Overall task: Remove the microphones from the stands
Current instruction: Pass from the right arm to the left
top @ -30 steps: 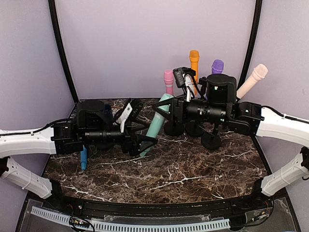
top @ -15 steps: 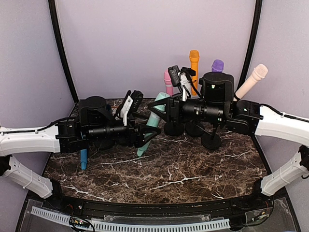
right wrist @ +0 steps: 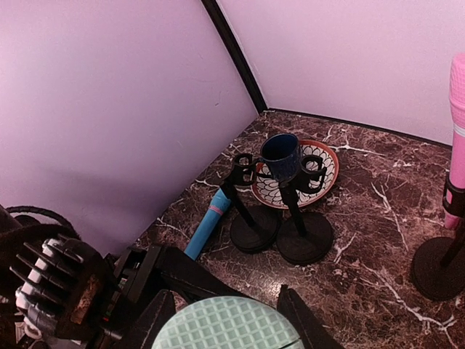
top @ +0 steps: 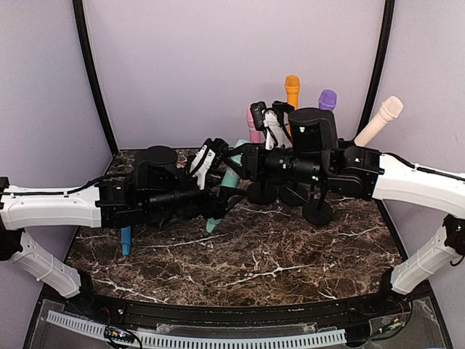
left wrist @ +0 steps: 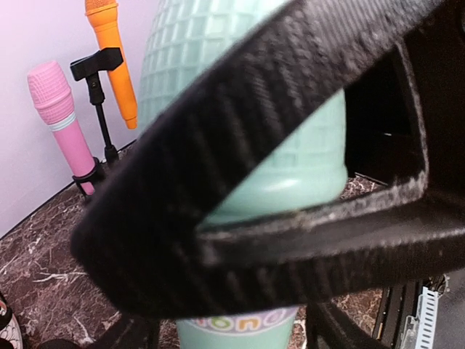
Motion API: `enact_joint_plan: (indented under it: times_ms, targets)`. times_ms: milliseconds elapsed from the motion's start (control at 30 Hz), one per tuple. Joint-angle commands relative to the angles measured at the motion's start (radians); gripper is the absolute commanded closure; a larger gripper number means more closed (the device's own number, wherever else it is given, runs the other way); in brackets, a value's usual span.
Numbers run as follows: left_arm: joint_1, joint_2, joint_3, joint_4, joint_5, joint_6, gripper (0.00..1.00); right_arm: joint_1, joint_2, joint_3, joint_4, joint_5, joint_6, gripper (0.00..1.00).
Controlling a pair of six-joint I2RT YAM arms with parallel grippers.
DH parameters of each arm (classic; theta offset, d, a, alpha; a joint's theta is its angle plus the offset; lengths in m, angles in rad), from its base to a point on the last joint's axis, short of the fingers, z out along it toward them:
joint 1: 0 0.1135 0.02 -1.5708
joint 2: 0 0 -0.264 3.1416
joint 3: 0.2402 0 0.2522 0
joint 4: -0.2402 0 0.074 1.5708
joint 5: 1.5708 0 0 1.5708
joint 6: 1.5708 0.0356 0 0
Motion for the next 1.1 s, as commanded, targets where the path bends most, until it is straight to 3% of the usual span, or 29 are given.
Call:
enact_joint_plan:
  times_ms: [0, 433, 533, 700, 767, 900, 1067]
  targets:
    - [-0.023, 0.017, 0.045, -0.034, -0.140, 0.097, 0.35, 0.010, 0.011, 0.051, -0.002, 0.041, 0.042, 0.64]
    - [-0.062, 0.053, 0.073, -0.046, -0.230, 0.119, 0.65, 0.009, 0.034, 0.066, -0.052, 0.092, 0.067, 0.62]
    - [-0.061, 0.051, 0.071, -0.049, -0.238, 0.104, 0.74, 0.009, 0.026, 0.059, -0.053, 0.101, 0.068, 0.54]
    - [-0.062, 0.047, 0.071, -0.070, -0.246, 0.069, 0.80, 0.009, -0.001, 0.045, -0.056, 0.129, 0.064, 0.24]
    - [-0.061, 0.042, 0.067, -0.081, -0.253, 0.030, 0.83, 0.005, -0.022, 0.038, -0.059, 0.150, 0.060, 0.16]
    - [-0.043, 0.028, 0.052, -0.130, -0.238, -0.024, 0.85, -0.019, -0.083, 0.004, -0.057, 0.187, 0.061, 0.10]
    - [0.070, -0.027, -0.006, -0.217, -0.133, -0.155, 0.87, -0.069, -0.152, -0.050, -0.070, 0.205, 0.075, 0.09]
